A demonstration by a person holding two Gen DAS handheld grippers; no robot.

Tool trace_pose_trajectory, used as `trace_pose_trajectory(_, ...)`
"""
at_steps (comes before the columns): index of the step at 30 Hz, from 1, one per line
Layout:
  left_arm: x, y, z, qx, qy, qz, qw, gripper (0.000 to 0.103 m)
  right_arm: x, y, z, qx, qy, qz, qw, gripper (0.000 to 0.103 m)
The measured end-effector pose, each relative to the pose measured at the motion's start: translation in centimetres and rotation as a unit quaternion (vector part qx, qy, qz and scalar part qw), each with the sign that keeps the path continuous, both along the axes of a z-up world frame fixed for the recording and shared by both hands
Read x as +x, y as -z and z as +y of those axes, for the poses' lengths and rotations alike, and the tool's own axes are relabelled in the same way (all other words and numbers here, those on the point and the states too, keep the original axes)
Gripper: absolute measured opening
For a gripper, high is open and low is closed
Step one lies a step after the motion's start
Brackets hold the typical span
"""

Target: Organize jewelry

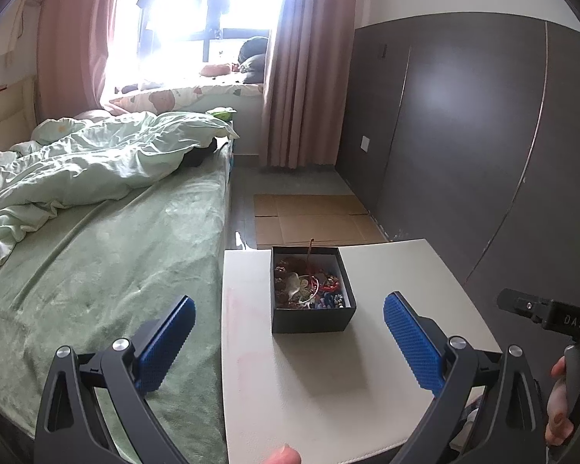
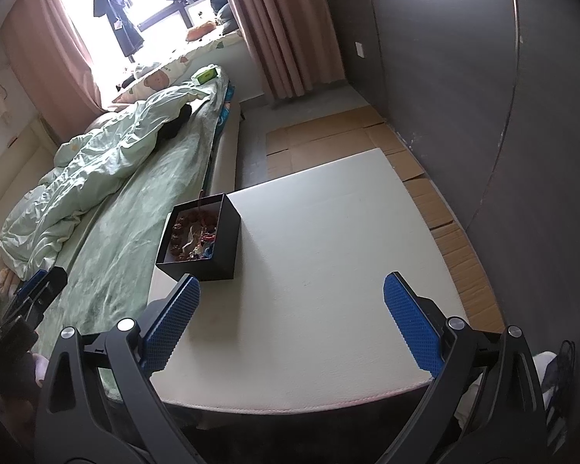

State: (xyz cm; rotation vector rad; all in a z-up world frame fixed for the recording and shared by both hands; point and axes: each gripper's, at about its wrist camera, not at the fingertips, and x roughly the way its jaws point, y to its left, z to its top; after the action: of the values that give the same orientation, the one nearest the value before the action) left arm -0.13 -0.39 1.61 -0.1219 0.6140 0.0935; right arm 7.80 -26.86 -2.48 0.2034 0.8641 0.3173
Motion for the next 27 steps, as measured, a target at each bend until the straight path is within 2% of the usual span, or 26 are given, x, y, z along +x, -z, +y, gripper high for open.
trace_pose_trajectory(13,0.9,0.5,-0.6,0.016,-0.004,-0.001,0.9999,0.095,0.3,-0.5,-0.4,0.0,-0.006,-0.004,1.0,0.096)
trace_pose_trajectory(27,2.3,1.0,-0.3,0.01,0.005,0.015,0.9998,0.095,1.0,0.2,0.0,-0.005,0.001,0.004,1.0,0.096)
